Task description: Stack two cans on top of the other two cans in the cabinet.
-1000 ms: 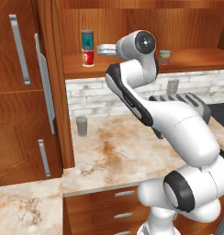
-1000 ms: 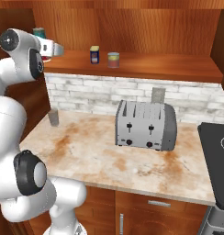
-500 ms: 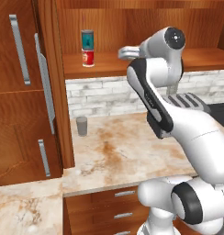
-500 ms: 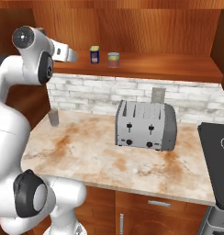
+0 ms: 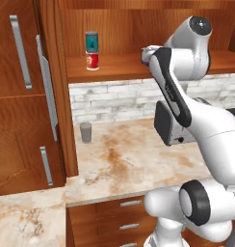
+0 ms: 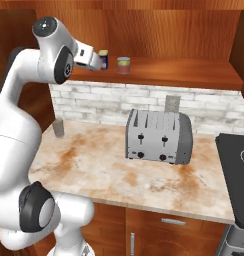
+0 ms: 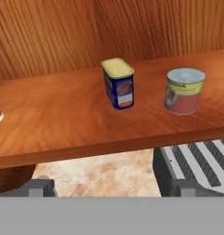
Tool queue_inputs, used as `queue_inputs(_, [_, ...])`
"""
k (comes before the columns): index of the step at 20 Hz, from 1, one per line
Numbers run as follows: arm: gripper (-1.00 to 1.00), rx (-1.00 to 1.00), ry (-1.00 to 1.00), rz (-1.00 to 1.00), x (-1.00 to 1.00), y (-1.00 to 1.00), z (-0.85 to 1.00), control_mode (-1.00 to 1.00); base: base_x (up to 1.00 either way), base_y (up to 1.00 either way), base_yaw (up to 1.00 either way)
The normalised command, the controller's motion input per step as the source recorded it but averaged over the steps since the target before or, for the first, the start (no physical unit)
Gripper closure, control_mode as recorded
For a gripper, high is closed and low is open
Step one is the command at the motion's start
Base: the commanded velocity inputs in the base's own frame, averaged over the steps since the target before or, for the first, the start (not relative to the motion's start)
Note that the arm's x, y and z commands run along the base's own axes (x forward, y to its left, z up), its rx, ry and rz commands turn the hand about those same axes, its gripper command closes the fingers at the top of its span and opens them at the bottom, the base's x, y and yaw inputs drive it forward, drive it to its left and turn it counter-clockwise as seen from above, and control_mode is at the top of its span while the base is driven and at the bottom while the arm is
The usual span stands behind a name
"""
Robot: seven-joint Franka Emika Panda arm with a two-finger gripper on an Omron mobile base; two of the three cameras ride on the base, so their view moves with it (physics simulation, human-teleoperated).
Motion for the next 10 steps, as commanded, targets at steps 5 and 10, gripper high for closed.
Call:
queue_inputs(5, [-1.0,-0.1,0.01,-0.05,0.11,-0.24,-0.25,-1.0,0.0,0.0,0.0])
queue_inputs(10, [-1.0,-0.06,-0.06,0.0,0.21,-0.05,-0.29,-1.0,0.0,0.0,0.0])
